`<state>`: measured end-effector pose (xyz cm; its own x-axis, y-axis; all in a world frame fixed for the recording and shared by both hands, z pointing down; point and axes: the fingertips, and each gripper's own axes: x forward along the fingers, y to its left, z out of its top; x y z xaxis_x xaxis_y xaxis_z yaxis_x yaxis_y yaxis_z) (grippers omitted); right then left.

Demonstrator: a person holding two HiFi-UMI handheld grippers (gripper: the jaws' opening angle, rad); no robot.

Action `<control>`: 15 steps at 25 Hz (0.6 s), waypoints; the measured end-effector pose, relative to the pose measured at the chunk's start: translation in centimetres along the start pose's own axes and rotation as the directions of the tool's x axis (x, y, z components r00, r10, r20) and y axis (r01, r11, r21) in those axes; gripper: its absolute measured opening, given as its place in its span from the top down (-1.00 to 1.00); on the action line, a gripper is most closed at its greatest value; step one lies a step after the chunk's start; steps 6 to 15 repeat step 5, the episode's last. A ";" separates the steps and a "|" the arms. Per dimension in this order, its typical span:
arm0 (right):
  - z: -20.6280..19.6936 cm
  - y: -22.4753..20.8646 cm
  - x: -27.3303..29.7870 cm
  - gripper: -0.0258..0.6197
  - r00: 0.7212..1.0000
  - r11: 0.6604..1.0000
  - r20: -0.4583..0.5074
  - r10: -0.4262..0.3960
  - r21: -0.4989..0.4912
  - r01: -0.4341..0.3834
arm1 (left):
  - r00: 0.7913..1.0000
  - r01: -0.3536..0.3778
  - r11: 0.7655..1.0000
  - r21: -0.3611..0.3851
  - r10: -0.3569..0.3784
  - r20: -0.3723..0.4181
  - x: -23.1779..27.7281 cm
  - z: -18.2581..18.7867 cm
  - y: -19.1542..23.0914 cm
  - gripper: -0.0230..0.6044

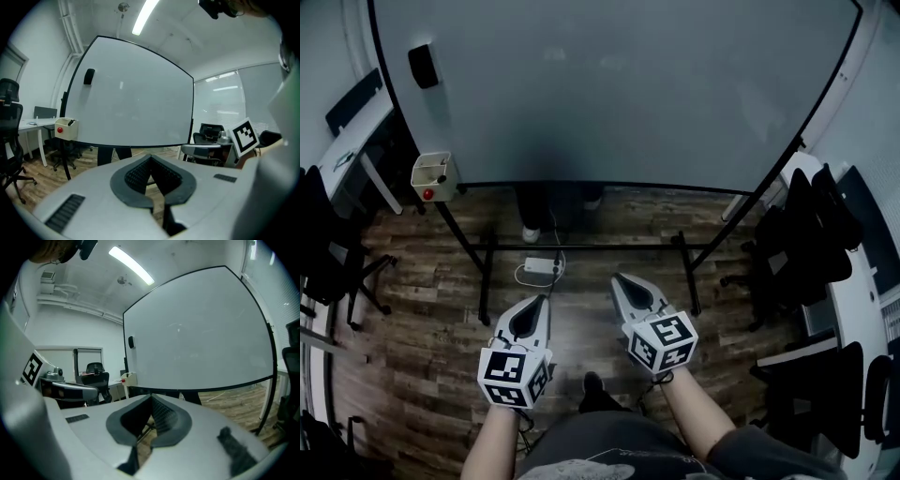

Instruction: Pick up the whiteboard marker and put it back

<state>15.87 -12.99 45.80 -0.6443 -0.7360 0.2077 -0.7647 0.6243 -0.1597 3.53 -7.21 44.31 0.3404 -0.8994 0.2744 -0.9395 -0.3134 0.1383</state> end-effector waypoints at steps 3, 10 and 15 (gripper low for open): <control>-0.6 2.1 -1.8 0.85 1.000 1.000 0.004 -0.001 0.004 0.001 | 1.000 0.002 1.000 -0.002 -0.002 0.003 -2.5 -0.8 -0.7 0.88; -1.0 3.3 -3.3 0.85 1.000 1.000 0.009 -0.003 0.007 0.003 | 1.000 0.006 1.000 -0.001 -0.006 0.007 -4.2 -1.4 -1.4 0.88; -1.0 3.3 -3.3 0.85 1.000 1.000 0.009 -0.003 0.007 0.003 | 1.000 0.006 1.000 -0.001 -0.006 0.007 -4.2 -1.4 -1.4 0.88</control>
